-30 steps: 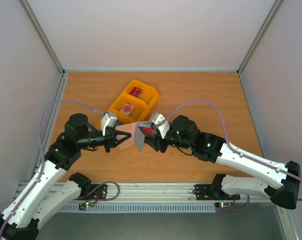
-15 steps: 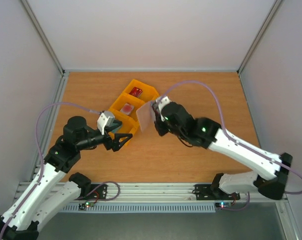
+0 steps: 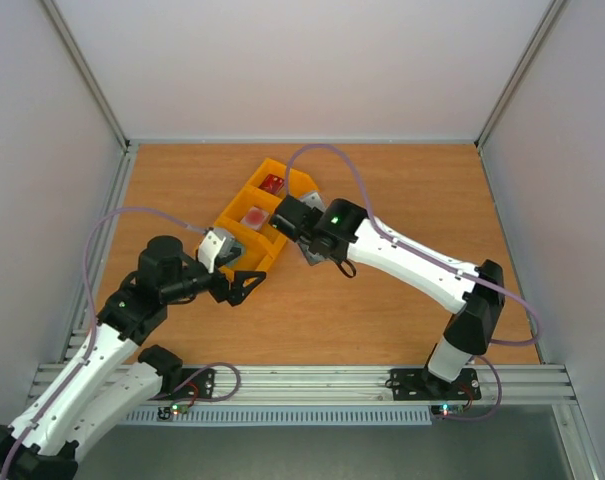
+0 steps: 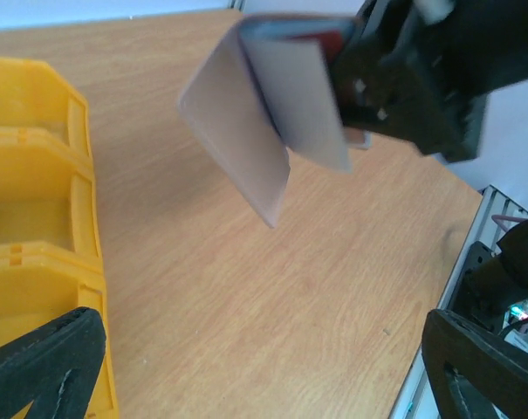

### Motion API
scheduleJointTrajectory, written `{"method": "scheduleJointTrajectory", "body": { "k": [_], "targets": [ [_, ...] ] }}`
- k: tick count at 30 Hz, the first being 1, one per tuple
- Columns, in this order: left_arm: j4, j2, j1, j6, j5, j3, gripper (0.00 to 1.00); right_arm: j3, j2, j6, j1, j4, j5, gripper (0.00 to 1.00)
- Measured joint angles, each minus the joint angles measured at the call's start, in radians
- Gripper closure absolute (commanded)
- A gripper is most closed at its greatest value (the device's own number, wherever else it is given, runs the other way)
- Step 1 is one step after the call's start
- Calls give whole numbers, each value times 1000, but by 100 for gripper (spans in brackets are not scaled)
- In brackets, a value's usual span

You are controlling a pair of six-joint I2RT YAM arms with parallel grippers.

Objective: Take the credit cards out of the card holder

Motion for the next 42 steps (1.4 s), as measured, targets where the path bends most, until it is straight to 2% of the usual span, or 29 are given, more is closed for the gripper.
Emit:
{"method": "scheduleJointTrajectory", "body": {
  "k": [6, 14, 22, 24, 27, 30, 37, 42],
  "targets": [
    [53, 13, -18, -104, 9, -59, 0, 73, -25, -32, 25, 63, -159, 99],
    [211, 32, -46, -218, 40, -90, 1, 109, -19, -48, 68, 161, -322, 99],
    [261, 48, -63, -233, -16, -90, 2, 113, -7, -35, 101, 261, -346, 99],
    [252, 52, -63, -217, -51, -90, 14, 128, 10, -32, 116, 272, -342, 99],
    [229, 54, -66, -190, -92, -89, 42, 142, 32, -32, 125, 291, -338, 99],
    [208, 54, -66, -160, -133, -88, 58, 144, 43, -32, 128, 296, -335, 99],
    [156, 38, -66, -146, -155, -87, 78, 143, 41, -47, 129, 289, -317, 99],
    [113, 27, -57, -129, -170, -82, 77, 63, -22, -91, 114, 317, -365, 99]
  ]
}}
